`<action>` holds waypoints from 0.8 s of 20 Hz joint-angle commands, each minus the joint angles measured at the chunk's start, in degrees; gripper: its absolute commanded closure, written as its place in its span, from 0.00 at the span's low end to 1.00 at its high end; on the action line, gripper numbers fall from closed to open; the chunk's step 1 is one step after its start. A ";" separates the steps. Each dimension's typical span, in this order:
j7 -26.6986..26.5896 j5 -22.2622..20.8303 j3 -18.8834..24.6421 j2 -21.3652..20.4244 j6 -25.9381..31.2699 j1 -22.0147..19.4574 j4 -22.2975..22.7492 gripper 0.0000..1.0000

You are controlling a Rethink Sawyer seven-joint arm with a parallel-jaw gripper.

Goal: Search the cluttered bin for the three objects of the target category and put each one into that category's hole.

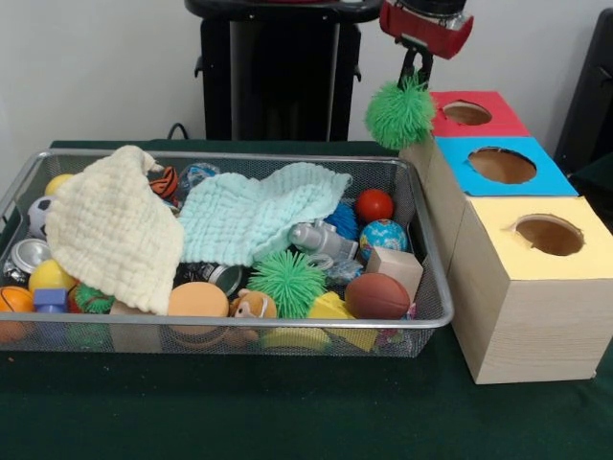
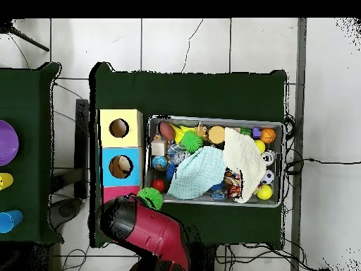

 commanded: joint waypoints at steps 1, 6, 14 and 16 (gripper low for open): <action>20.27 0.86 -1.01 -1.63 10.06 3.80 -5.13 1.00; 23.13 0.69 -2.85 -1.96 12.72 6.27 -6.15 1.00; 26.18 1.78 -2.99 -1.81 11.01 8.78 -4.42 1.00; 23.04 2.01 -0.97 -0.62 6.64 6.16 -3.04 1.00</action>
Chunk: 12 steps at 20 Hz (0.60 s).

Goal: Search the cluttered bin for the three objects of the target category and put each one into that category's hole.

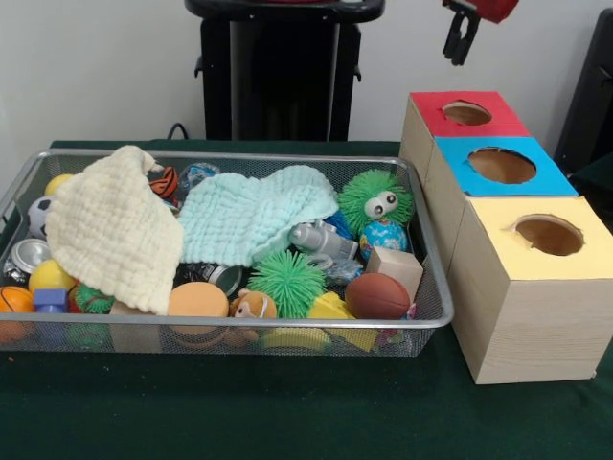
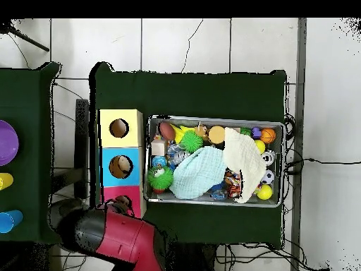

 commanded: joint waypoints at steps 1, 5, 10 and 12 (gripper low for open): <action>11.15 2.46 4.98 2.16 -4.03 -5.13 1.31 1.00; 6.32 0.41 7.10 4.21 -6.28 -10.05 -0.06 1.00; 2.97 -1.70 9.93 6.26 -8.68 -14.86 -2.03 1.00; 2.34 -2.38 10.86 6.68 -9.54 -16.21 -2.30 1.00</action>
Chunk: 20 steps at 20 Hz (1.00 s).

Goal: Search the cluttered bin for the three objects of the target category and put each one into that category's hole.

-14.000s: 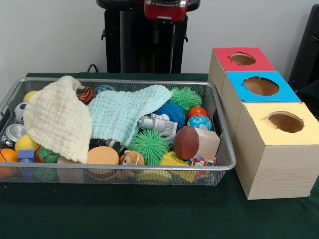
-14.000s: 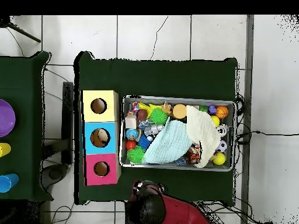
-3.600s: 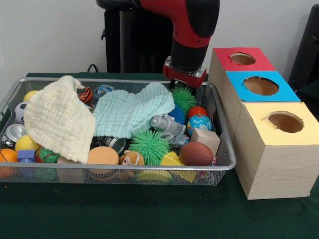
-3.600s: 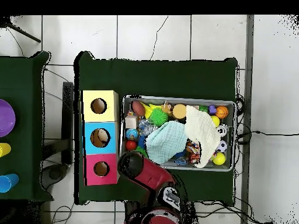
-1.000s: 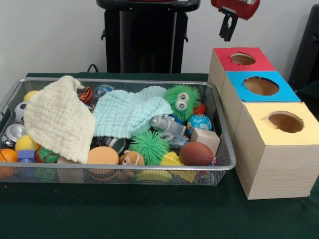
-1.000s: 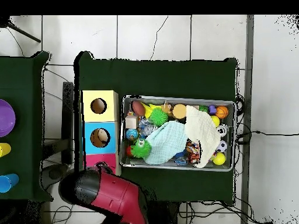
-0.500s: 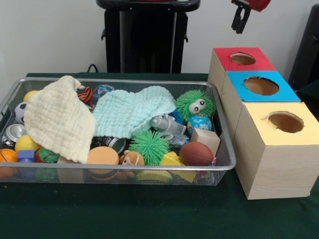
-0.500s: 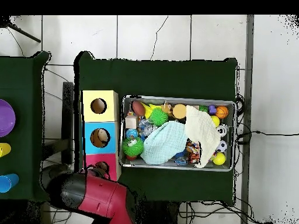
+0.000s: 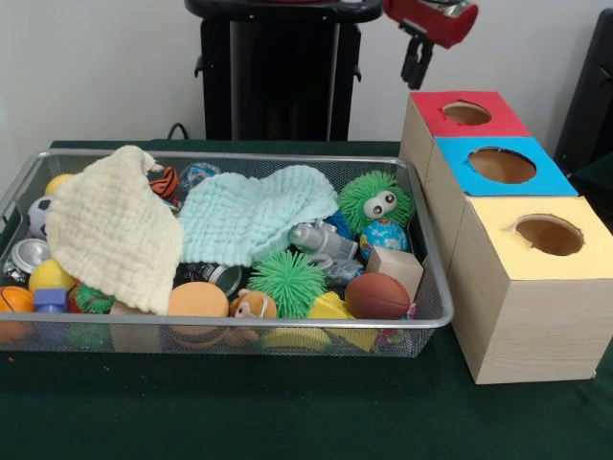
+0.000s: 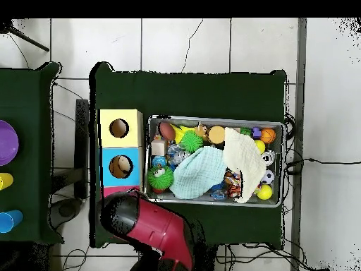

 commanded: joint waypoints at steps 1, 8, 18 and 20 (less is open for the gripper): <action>1.04 -2.39 9.11 4.66 -6.22 -7.02 -2.36 1.00; 2.67 -3.60 10.20 5.80 -6.40 -7.76 -3.92 1.00; 4.92 -3.53 12.07 10.41 -12.50 -7.87 -5.84 1.00; 5.11 -3.71 11.86 11.18 -13.00 -7.69 -6.53 1.00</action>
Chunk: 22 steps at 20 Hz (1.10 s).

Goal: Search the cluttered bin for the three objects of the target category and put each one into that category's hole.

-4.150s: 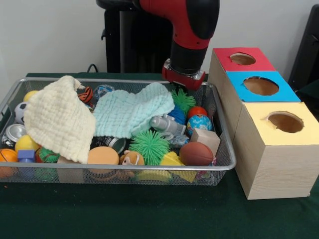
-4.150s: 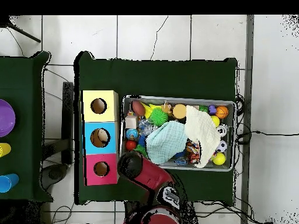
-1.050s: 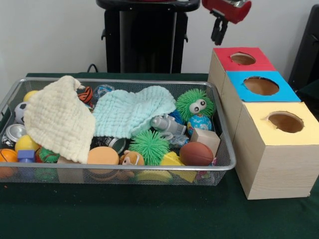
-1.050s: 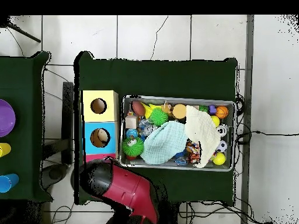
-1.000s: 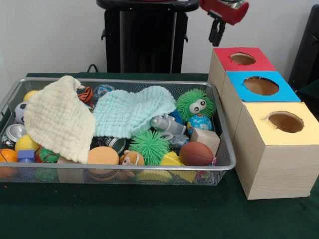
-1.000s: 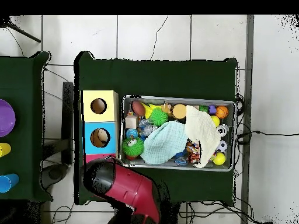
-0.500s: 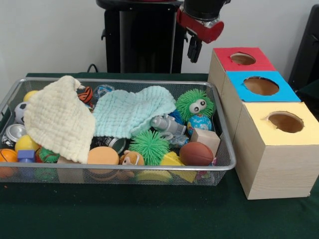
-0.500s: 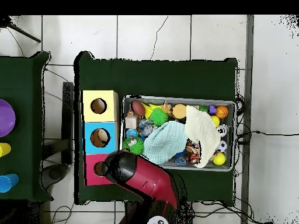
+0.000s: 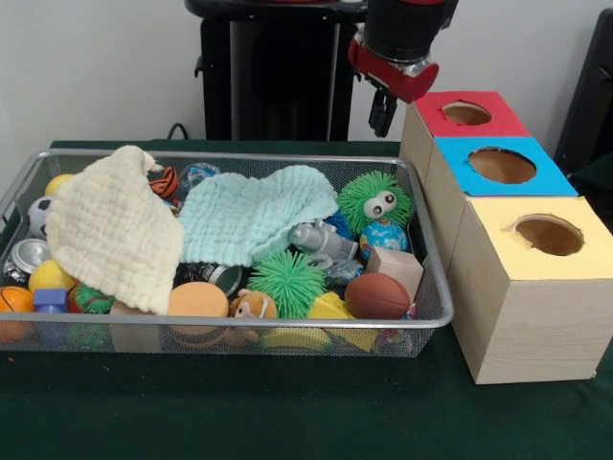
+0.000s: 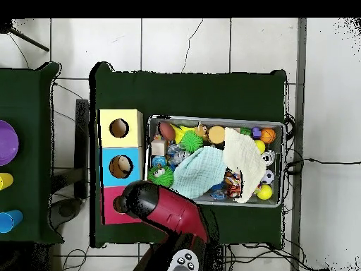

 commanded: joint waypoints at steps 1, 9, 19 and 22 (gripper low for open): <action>4.69 -2.50 6.63 5.55 -7.65 -1.34 -6.08 1.00; -0.07 -5.02 8.91 8.39 -7.15 -5.40 -10.21 1.00; 2.54 -7.71 8.42 8.60 4.59 -5.29 -17.65 1.00; 5.89 -6.49 8.29 8.75 2.49 -3.82 -16.00 1.00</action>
